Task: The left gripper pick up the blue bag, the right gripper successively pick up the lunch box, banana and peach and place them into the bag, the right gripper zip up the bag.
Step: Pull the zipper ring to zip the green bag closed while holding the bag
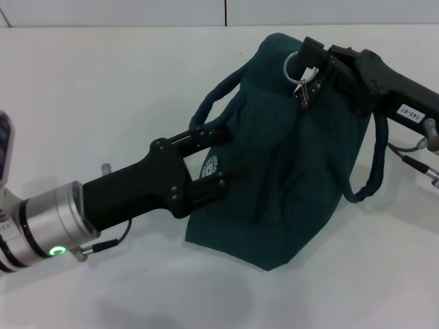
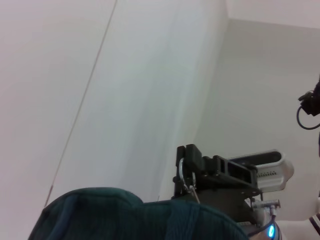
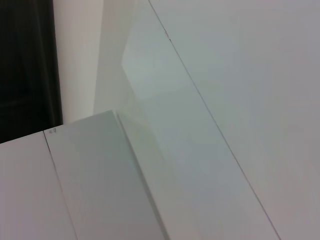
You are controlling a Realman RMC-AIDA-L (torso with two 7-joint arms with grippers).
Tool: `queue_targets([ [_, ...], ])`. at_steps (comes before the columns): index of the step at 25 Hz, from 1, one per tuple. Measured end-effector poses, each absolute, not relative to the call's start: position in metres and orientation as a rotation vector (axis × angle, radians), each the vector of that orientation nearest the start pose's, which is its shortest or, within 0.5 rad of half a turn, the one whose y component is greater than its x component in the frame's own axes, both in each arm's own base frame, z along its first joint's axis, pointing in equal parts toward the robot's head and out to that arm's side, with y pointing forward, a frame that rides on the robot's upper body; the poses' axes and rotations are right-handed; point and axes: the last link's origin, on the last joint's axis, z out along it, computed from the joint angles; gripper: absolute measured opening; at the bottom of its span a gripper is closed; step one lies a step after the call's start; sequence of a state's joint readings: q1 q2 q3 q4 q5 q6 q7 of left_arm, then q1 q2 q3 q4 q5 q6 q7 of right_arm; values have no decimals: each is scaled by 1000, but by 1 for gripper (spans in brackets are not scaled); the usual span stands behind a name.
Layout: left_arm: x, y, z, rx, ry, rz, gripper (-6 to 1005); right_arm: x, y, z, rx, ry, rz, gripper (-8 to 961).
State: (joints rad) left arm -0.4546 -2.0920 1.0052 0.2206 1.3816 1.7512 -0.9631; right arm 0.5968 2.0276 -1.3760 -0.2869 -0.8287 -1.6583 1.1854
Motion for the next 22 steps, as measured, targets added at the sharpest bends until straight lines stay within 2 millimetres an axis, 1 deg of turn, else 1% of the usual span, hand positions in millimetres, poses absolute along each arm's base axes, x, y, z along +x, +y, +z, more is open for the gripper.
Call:
queue_targets([
  [2, -238, 265, -45, -2553, -516, -1409, 664, 189, 331, -11, -2454, 576, 1597, 17],
  [6, -236, 267, -45, -2541, -512, -1419, 652, 189, 331, -12, -2452, 580, 1591, 17],
  [7, -236, 269, -44, -2513, -504, -1427, 649, 189, 332, -12, -2451, 581, 1589, 17],
  [13, -234, 270, -44, -2501, -432, -1416, 560, 189, 332, -12, -2450, 584, 1584, 17],
  [22, -231, 272, -45, -2514, -427, -1417, 300, 190, 333, -12, -2447, 588, 1580, 15],
])
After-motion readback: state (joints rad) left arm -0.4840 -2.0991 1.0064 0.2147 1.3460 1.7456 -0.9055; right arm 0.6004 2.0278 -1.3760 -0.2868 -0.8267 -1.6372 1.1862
